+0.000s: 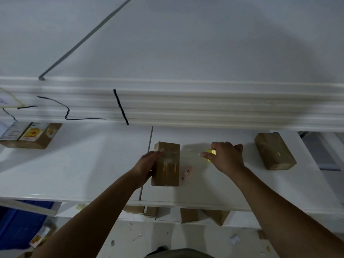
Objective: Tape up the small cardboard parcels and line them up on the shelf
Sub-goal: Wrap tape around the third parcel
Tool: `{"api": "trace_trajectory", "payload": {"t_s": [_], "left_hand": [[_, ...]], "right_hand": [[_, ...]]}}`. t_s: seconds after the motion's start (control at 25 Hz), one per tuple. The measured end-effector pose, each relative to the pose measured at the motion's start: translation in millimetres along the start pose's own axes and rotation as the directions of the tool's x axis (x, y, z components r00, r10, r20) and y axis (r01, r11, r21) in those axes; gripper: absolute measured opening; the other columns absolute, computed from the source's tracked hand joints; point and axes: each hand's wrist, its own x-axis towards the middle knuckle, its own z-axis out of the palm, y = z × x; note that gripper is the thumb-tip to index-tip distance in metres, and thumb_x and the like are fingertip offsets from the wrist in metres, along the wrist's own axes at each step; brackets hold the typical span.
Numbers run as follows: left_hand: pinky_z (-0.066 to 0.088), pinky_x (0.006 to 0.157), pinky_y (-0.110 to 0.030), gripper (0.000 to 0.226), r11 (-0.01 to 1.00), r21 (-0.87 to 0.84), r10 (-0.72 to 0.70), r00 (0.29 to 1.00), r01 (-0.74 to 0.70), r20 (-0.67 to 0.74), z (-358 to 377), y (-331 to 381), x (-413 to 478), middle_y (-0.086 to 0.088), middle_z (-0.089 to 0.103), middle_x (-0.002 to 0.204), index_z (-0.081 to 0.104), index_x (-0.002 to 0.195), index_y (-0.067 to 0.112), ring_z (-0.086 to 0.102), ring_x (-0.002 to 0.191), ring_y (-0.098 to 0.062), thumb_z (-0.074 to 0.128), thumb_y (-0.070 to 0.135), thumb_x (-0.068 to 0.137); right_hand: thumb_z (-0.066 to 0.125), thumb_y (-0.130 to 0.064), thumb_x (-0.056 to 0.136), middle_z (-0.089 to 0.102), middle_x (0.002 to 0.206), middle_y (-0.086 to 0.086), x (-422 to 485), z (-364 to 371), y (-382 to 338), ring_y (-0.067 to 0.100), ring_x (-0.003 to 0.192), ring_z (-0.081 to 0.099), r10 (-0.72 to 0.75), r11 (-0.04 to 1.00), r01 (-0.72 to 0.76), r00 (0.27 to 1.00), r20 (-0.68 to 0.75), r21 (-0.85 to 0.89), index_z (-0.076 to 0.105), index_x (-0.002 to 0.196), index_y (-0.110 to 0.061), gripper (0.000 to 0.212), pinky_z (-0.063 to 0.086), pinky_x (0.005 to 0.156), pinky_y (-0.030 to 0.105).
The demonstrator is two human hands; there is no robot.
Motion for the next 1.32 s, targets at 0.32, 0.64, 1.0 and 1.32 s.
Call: {"api": "trace_trajectory", "payload": {"t_s": [0.32,0.64,1.0,1.32], "left_hand": [[0.064,0.089,-0.043,0.060,0.974,0.222,-0.026,0.991,0.054,-0.129,-6,-4,17,-0.018,0.077,0.111,0.069,0.124,0.002,0.076,0.103,-0.033,0.070,0.055,0.095],[0.065,0.087,-0.046,0.059,0.953,0.296,-0.024,0.991,0.063,-0.135,-12,-7,30,-0.018,0.079,0.104,0.071,0.114,0.006,0.078,0.097,-0.033,0.065,0.062,0.095],[0.064,0.071,-0.033,0.058,0.950,0.305,-0.037,0.994,0.067,-0.101,-14,-4,26,-0.015,0.080,0.101,0.071,0.116,0.007,0.080,0.090,-0.028,0.064,0.060,0.096],[0.064,0.090,-0.047,0.055,0.946,0.323,-0.004,0.997,0.028,-0.076,-12,-5,19,-0.018,0.079,0.104,0.070,0.120,0.005,0.079,0.096,-0.033,0.059,0.056,0.101]], "right_hand": [[0.071,-0.067,0.083,0.072,0.100,0.005,-29,54,-3,0.032,0.106,0.067,-0.110,0.989,0.109,0.994,-0.005,-0.103,0.066,0.095,-0.016,0.053,0.038,0.095,0.044],[0.059,-0.013,0.085,0.059,0.092,0.003,-56,69,-42,0.030,0.086,0.060,-0.491,0.871,0.484,0.861,-0.134,-0.083,0.073,0.118,-0.021,0.036,0.053,0.073,0.042],[0.060,-0.035,0.102,0.068,0.098,0.010,-46,55,-57,0.034,0.087,0.068,-0.371,0.927,0.367,0.928,-0.046,-0.079,0.060,0.108,-0.012,0.024,0.042,0.062,0.038],[0.063,-0.038,0.101,0.070,0.078,0.020,-19,45,-87,0.043,0.071,0.071,0.179,0.769,-0.221,0.975,0.131,0.599,0.057,0.091,-0.009,0.031,0.058,0.061,0.052]]}}
